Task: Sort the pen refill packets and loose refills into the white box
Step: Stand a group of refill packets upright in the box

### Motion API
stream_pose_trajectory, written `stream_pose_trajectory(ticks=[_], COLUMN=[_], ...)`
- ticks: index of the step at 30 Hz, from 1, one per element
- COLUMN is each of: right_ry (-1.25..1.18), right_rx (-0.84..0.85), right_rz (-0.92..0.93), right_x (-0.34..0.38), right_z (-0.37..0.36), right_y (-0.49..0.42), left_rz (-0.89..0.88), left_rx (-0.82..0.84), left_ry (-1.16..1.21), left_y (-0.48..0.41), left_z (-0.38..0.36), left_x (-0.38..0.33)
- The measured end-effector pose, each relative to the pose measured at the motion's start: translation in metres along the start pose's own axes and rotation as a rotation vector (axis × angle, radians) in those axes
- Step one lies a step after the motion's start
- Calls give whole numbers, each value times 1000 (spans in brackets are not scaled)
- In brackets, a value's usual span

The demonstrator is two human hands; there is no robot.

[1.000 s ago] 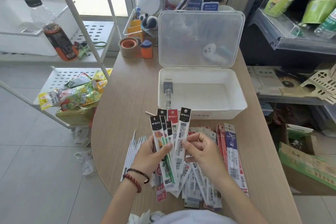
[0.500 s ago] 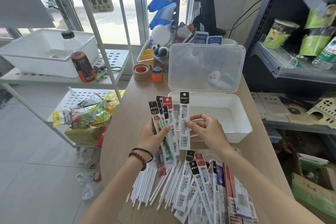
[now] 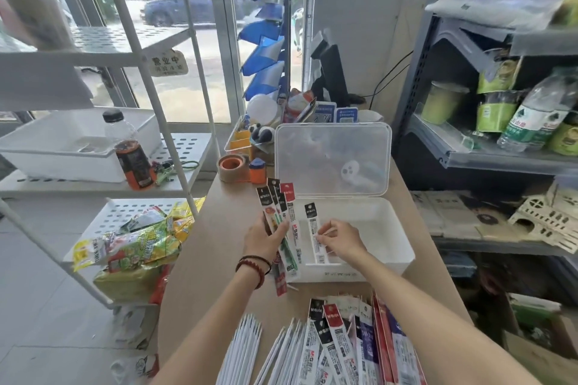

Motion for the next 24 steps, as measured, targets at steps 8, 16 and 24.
stream_pose_trajectory(ticks=[8,16,24], right_ry=[149,372,-51], right_rx=[75,65,-138], right_rz=[21,-22,175], right_x=[-7,-15,14], right_z=[-14,-20,5], right_y=[-4,-17,10], left_rz=[-13,91,70], left_rx=[130,143,99], left_ry=[37,119,89], left_y=[-7,-9,-5], left_z=[-10,-11,-20], left_x=[0,21,20])
Point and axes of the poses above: each hand's wrist, its own y-axis away from the middle knuckle, its own z-axis out of the back of the hand, x = y × z, the point moved 7 cm from there along -y, towards the middle knuckle, and after that the axes turned 2 degrees about y, right-handed, at the moved point
